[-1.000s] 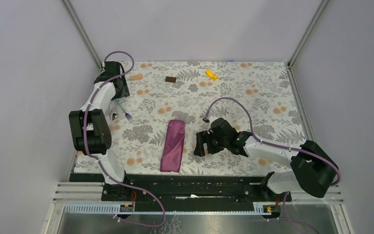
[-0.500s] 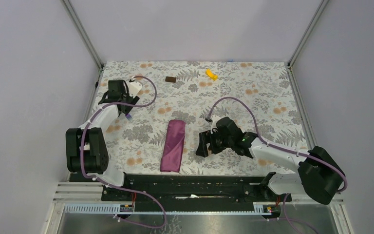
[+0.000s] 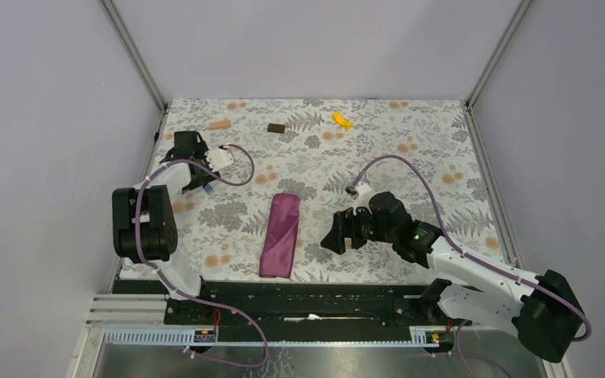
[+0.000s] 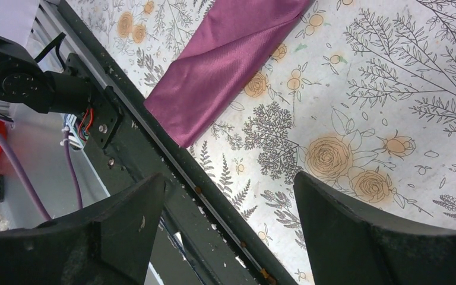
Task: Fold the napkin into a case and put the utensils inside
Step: Pick up the fork from the corner of the board.
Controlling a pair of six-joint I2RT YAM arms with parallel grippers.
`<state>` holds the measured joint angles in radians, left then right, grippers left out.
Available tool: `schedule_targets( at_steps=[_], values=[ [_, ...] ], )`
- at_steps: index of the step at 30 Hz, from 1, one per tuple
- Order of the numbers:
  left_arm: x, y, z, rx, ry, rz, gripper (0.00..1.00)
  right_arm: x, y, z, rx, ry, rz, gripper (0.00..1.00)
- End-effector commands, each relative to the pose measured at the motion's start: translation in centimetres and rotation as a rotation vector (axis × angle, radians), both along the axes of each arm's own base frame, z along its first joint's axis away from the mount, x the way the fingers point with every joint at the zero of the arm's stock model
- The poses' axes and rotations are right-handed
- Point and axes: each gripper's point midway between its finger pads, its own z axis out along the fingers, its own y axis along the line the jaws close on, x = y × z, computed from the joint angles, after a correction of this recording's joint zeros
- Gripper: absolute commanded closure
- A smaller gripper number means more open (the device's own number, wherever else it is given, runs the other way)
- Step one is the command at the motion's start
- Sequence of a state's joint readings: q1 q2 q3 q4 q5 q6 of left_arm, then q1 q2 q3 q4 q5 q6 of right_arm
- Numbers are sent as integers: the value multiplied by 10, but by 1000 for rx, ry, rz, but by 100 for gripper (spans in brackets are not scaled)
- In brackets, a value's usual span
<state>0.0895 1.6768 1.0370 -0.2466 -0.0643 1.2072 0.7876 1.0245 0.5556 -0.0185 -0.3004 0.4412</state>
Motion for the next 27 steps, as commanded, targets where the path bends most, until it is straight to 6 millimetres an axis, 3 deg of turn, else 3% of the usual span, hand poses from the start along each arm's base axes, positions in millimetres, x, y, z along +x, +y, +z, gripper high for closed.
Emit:
schedule_targets(
  at_steps=[1, 10, 27],
  values=[
    [28, -9, 4, 97, 27, -173, 26, 0, -2, 10, 37, -19, -10, 14],
    [39, -17, -20, 142, 166, -311, 31, 1, -5, 18, 59, -45, -24, 15],
    [38, -13, -60, 211, 286, -379, 36, 5, -10, 29, 91, -58, -56, 15]
  ],
)
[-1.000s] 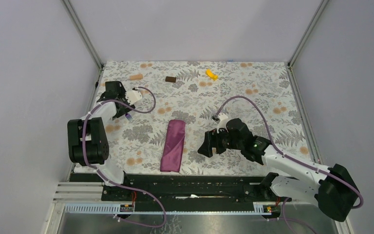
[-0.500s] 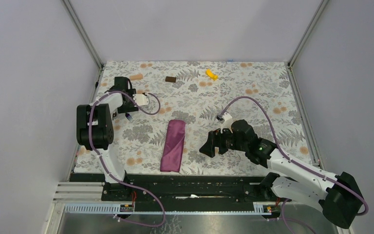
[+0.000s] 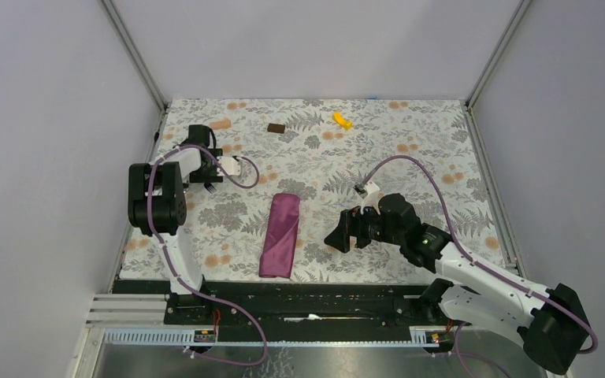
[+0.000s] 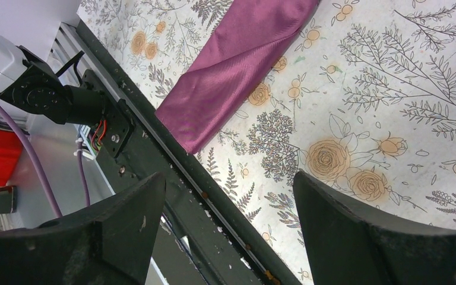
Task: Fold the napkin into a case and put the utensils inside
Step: Pick up the fork from the corner of the board.
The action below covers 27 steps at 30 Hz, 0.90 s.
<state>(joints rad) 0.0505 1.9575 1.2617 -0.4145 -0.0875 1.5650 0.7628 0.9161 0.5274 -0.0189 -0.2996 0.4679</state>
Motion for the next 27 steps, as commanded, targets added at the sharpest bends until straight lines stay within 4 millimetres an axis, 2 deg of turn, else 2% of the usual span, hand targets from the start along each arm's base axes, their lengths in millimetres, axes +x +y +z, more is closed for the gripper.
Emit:
schedule_targets(
  at_steps=[1, 8, 10, 16, 21, 27],
  values=[
    [6, -6, -12, 17, 31, -58, 38, 4, -2, 11, 28, -24, -18, 15],
    [15, -22, -21, 10, 44, -93, 42, 7, -5, 16, 35, -43, -36, 16],
    [17, -39, -24, 1, 46, -122, 42, 7, -4, 16, 34, -40, -36, 16],
    [27, -66, -27, -58, 53, -100, 42, 6, -4, 14, 34, -33, -34, 16],
    [27, -73, -35, -121, 81, -19, 40, 5, -5, 20, 52, -41, -36, 16],
    [22, -81, -47, -142, 121, -8, 48, 4, -7, 21, 56, -47, -43, 17]
  ],
)
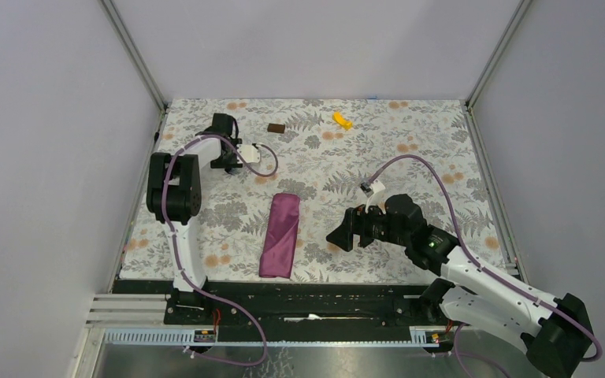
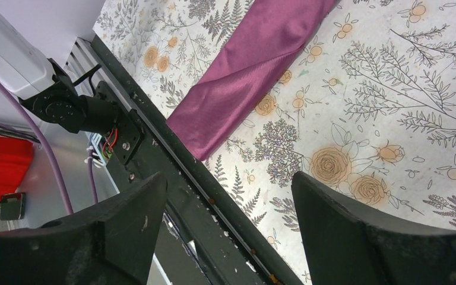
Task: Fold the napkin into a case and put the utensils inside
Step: Pick up the fork from the corner of the board.
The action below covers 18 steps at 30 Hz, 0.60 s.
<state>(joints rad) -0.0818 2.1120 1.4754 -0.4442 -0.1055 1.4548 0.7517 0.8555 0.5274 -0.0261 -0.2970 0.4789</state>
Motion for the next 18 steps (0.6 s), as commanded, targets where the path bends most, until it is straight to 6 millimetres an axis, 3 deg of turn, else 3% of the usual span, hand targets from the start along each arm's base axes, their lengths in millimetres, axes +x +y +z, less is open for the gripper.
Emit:
schedule_targets(
  at_steps=[1, 11, 18],
  values=[
    [-29, -21, -45, -110, 170, 21, 49, 4, -3, 6, 15, -17, -24, 17],
    [-26, -52, -57, -235, 213, 160, 51, 4, -1, 9, 19, -20, -16, 18],
    [-42, -74, -81, -337, 313, 330, 59, 2, -1, 14, 37, -26, -14, 19]
  ],
)
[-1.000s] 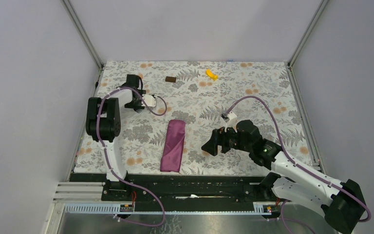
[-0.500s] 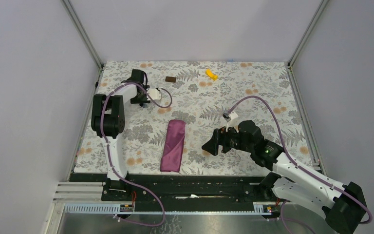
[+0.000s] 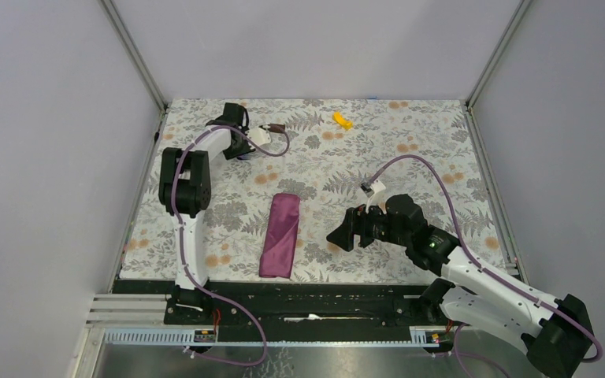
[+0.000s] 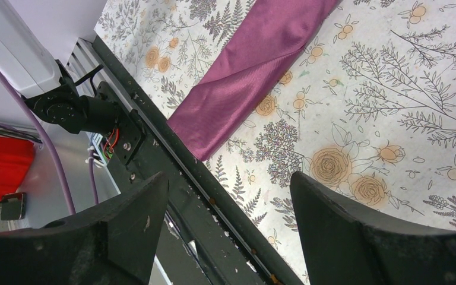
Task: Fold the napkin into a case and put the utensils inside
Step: Pick up the fork from the corner of the board.
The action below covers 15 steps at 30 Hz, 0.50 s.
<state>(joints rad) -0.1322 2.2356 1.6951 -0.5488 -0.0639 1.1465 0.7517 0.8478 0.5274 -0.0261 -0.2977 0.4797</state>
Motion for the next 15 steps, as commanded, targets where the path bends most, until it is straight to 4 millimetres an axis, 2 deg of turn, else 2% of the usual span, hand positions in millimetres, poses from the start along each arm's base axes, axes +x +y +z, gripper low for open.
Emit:
schedule_targets(
  at_steps=[1, 5, 9, 15],
  values=[
    [-65, -37, -77, -201, 306, 131, 59, 2, -1, 12, 34, -22, -14, 19],
    [-65, -45, -74, -267, 322, 263, 58, 2, -2, 14, 39, -28, -21, 19],
    [-65, -45, -72, -287, 322, 344, 54, 2, -1, 18, 47, -30, -16, 19],
    [-46, -37, -64, -295, 296, 403, 43, 1, -2, 18, 43, -26, -15, 19]
  ],
)
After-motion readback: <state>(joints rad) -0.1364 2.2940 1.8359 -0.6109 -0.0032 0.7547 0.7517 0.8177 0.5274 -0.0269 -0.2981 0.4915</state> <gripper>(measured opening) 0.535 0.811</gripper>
